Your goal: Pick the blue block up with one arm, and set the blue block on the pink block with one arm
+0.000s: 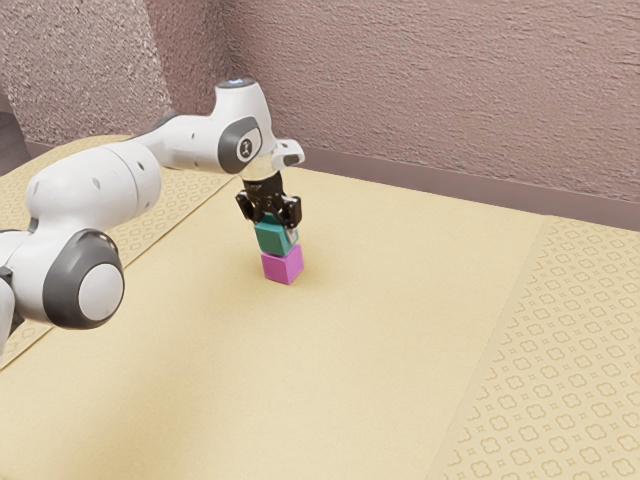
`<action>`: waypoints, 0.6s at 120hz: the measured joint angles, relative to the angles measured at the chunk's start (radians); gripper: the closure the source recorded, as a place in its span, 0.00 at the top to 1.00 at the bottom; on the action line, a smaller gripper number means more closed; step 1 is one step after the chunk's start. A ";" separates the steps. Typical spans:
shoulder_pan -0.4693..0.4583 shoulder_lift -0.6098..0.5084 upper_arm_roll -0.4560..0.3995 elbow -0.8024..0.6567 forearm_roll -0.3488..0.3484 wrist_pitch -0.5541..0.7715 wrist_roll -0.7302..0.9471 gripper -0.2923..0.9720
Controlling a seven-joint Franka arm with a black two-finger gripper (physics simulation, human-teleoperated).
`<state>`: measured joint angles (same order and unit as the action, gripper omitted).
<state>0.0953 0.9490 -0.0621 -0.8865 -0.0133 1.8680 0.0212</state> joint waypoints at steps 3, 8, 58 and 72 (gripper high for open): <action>0.000 0.000 0.000 -0.002 -0.002 0.000 0.000 0.54; 0.000 0.000 0.001 -0.004 -0.005 -0.001 0.000 0.55; 0.000 -0.002 0.010 -0.002 -0.007 -0.005 0.000 0.62; -0.001 -0.021 0.011 -0.003 -0.006 -0.007 0.000 0.69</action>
<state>0.0938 0.9278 -0.0507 -0.8891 -0.0193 1.8610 0.0210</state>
